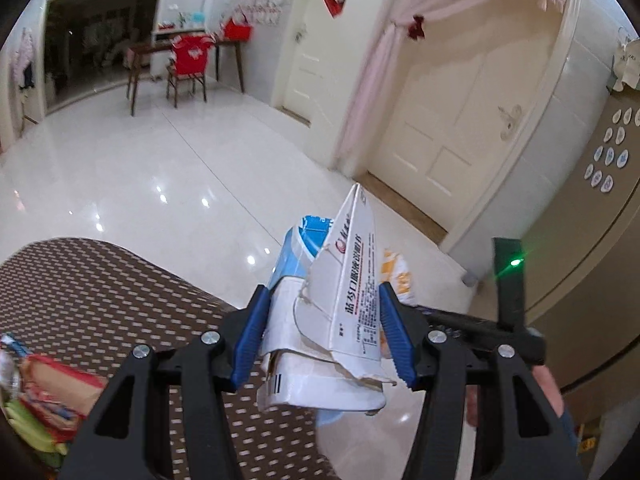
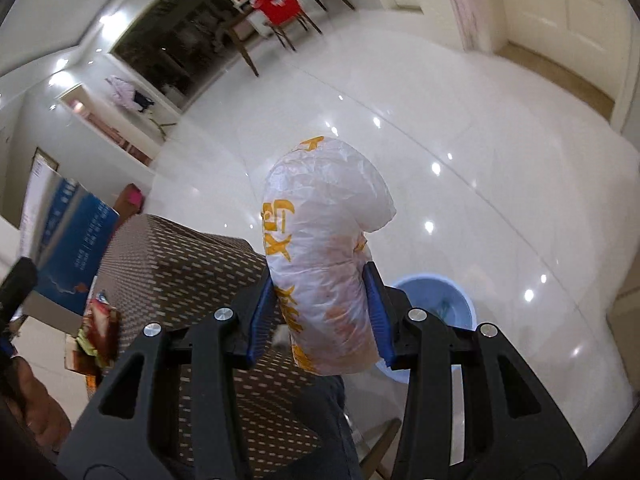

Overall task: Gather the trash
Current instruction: 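Carry both items to the blue bin and open both tools over it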

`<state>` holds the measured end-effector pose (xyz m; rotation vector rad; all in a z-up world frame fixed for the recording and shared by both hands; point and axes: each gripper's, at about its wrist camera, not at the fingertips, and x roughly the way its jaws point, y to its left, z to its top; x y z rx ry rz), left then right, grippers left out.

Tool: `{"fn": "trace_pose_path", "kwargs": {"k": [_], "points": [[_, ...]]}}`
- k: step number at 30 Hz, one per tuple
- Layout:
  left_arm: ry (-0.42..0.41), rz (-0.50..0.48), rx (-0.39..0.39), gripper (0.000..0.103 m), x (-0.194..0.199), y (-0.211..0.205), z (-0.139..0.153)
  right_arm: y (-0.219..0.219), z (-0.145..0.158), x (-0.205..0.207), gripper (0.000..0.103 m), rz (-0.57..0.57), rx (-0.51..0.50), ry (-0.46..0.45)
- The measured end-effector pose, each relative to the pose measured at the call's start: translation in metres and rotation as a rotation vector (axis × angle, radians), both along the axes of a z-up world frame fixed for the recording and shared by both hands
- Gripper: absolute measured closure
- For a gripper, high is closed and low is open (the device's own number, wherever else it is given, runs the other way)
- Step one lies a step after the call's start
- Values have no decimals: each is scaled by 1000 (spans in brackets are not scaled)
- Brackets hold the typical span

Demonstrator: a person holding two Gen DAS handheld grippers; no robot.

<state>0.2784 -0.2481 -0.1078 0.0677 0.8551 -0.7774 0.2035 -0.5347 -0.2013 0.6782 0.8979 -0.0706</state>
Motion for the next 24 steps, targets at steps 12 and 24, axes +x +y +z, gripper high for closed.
{"fn": "trace_pose_path", "kwargs": {"k": [12, 24], "points": [[182, -74, 130, 48, 22, -72, -75, -35, -62, -9, 31, -88, 109, 111], [213, -109, 279, 14, 33, -111, -110, -60, -17, -38, 16, -187, 76, 10]]}}
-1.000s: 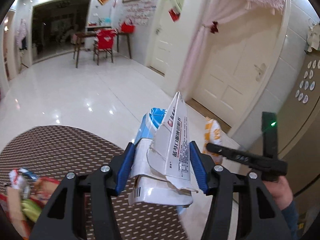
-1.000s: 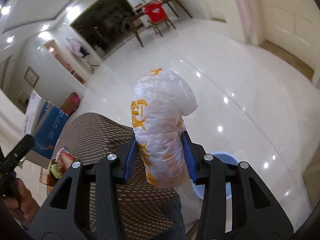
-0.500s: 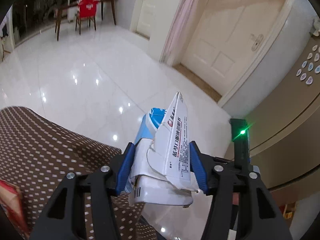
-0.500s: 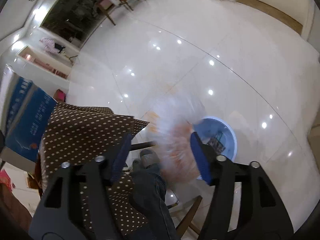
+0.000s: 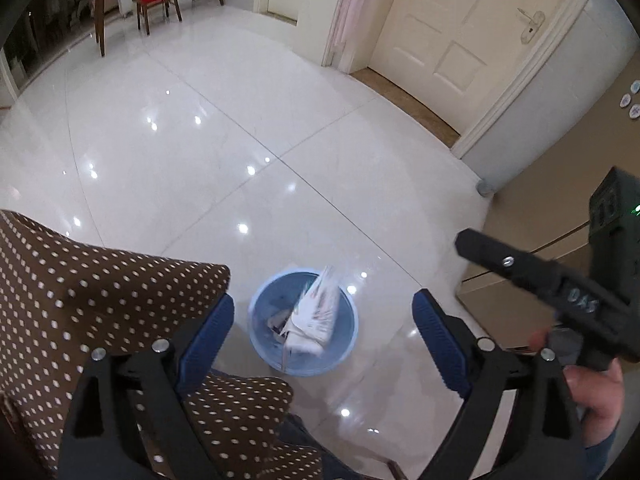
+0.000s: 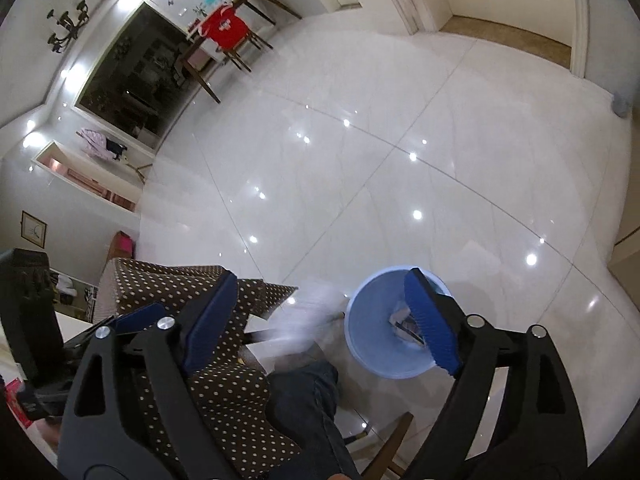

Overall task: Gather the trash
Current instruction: 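Carry both items to the blue bin and open both tools over it, then move both tools back over the remaining trash on the tablecloth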

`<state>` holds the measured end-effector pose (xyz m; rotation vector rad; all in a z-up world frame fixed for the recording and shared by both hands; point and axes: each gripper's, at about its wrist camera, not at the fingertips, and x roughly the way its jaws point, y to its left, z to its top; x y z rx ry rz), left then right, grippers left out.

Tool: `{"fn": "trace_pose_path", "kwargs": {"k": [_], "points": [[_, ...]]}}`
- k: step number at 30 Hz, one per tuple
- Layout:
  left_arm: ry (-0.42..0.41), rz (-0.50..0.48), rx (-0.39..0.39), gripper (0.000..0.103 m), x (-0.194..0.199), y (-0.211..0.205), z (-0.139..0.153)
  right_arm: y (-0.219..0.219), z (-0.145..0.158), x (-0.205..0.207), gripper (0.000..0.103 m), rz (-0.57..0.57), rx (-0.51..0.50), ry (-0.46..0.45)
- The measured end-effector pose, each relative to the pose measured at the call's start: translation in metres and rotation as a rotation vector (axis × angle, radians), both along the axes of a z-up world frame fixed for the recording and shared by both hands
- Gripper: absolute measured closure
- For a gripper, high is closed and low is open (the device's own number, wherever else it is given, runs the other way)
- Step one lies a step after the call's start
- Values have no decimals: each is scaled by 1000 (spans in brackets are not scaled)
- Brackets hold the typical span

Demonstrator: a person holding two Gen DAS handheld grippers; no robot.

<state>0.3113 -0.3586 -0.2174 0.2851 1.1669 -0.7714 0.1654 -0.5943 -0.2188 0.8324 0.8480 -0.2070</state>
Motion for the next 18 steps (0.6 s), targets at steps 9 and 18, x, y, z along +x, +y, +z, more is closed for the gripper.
{"fn": "trace_pose_path", "kwargs": {"k": [9, 18], "points": [[-92, 62, -72, 13, -6, 38, 43, 28, 21, 6, 6, 1, -62, -3], [-207, 98, -158, 12, -26, 77, 96, 55, 56, 15, 6, 39, -120, -49]]}}
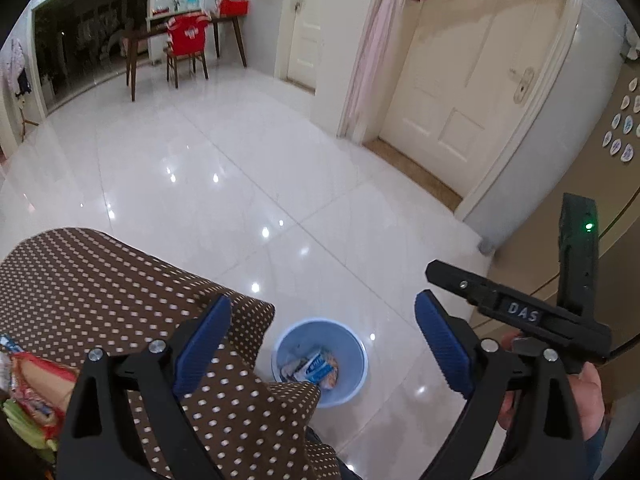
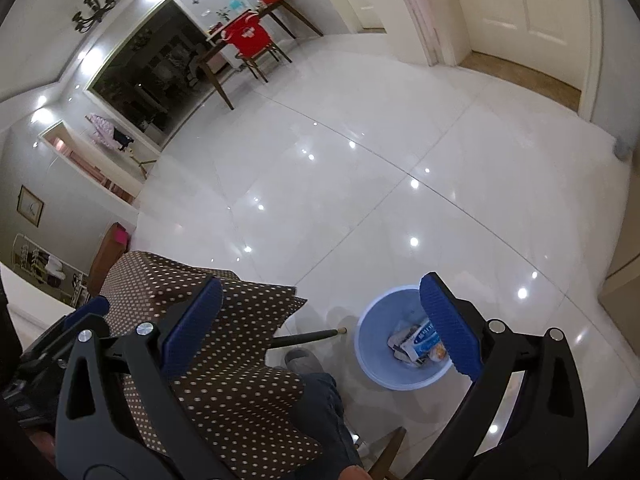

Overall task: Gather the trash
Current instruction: 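Move both tools back over the remaining trash on the tablecloth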

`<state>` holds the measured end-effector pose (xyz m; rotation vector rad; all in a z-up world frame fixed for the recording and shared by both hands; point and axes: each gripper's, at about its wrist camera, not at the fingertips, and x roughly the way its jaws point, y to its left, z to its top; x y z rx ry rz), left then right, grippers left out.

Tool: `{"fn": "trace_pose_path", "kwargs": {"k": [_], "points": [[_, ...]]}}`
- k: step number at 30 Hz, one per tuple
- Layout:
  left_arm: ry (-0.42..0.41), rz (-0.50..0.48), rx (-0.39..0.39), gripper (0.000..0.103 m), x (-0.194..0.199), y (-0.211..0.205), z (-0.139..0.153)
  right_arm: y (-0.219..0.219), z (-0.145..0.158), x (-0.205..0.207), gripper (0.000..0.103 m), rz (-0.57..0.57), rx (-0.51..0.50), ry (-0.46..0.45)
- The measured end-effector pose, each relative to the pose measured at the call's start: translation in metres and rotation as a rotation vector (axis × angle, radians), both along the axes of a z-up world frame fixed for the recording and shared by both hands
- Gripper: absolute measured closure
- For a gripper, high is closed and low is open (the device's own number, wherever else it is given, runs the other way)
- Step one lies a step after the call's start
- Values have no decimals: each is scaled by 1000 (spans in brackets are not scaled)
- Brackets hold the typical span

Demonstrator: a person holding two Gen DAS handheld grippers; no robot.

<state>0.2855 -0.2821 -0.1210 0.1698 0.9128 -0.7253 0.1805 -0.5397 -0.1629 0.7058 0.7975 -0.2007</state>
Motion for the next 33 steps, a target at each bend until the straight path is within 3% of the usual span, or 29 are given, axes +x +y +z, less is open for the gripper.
{"fn": "trace_pose_path", "kwargs": {"k": [5, 17, 33], "points": [[-68, 35, -36, 10, -9, 23, 25, 17, 21, 6, 6, 35, -34, -30], [-138, 125, -109, 9, -21, 86, 55, 81, 58, 27, 6, 169, -97, -82], [-280, 414, -122, 9, -44, 229, 78, 213, 96, 66, 6, 467, -175, -150]]}}
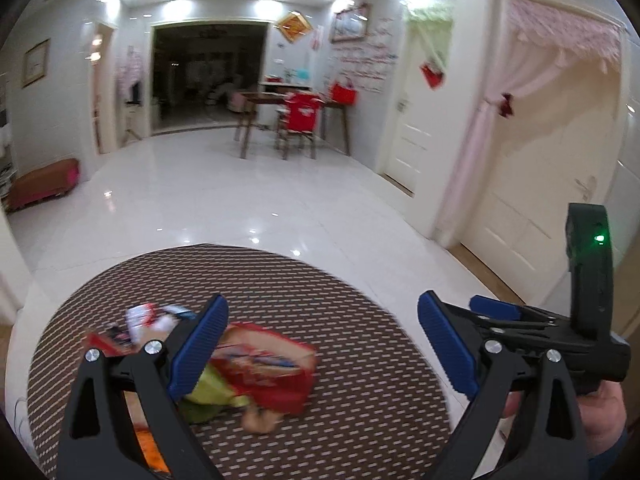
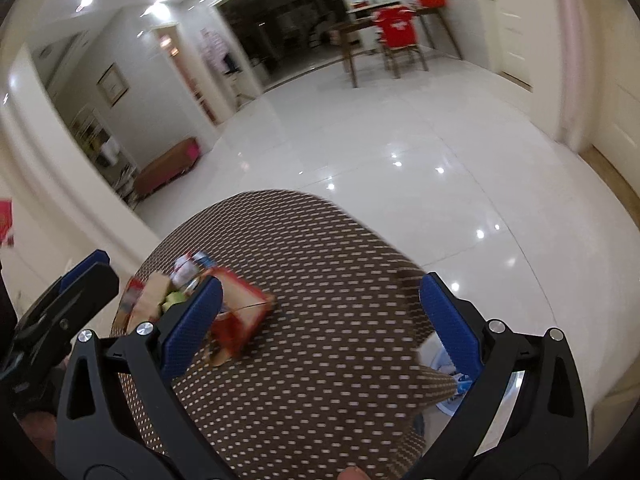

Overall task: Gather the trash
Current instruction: 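Move both tools back over the remaining trash on the tablecloth, then grasp the cardboard box with the left tool while the right tool grasps the green vegetable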

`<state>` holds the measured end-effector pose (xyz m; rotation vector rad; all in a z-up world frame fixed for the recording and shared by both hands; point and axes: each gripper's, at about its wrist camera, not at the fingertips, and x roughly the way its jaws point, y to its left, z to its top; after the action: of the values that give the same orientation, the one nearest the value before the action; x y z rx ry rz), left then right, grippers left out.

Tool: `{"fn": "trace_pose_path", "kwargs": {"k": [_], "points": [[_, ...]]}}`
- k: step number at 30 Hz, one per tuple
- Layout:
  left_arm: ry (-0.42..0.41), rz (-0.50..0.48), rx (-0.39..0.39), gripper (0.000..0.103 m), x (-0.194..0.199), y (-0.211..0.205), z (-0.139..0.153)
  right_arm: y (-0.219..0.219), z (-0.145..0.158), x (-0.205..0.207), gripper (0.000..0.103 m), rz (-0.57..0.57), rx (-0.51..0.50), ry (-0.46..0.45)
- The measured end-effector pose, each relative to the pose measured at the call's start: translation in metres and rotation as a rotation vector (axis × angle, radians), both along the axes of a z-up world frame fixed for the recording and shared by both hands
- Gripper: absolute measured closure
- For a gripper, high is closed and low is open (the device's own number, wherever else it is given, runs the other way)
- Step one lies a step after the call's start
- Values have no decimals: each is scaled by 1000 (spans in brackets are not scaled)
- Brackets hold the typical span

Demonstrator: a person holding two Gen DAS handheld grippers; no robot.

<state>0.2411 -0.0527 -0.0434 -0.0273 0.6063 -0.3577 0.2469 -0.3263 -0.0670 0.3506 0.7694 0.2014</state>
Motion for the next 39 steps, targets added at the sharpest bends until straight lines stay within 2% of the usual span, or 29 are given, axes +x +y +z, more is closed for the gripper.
{"fn": "trace_pose_path", "kwargs": {"k": [3, 8, 13, 20, 27, 28, 30, 32, 35, 36, 37, 39], "points": [[-20, 95, -2, 9, -9, 40, -2, 26, 3, 3, 6, 48, -16, -8], [-54, 249, 38, 9, -20, 99, -7, 61, -1, 7, 6, 101, -16, 1], [-6, 344, 52, 9, -25, 150, -22, 96, -5, 5, 6, 158, -39, 10], [78, 397, 63, 9, -18, 186, -46, 134, -13, 9, 6, 240, -66, 31], [183, 361, 99, 10, 5, 190, -81, 163, -28, 8, 6, 328, -115, 48], [189, 346, 101, 14, 8, 188, -86, 169, -31, 7, 6, 350, -129, 45], [214, 317, 104, 28, 17, 185, -95, 175, -36, 4, 7, 379, -144, 40], [254, 290, 94, 65, 26, 179, -106, 182, -43, 4, 7, 398, -155, 45], [266, 268, 75, 81, 30, 180, -111, 190, -52, 7, 19, 416, -163, 57], [258, 267, 69, 83, 28, 182, -111, 194, -55, 8, 22, 422, -166, 61], [253, 263, 52, 95, 27, 185, -110, 198, -58, 10, 24, 430, -170, 64], [240, 276, 31, 96, 22, 192, -105, 207, -64, 15, 30, 444, -183, 67]]}}
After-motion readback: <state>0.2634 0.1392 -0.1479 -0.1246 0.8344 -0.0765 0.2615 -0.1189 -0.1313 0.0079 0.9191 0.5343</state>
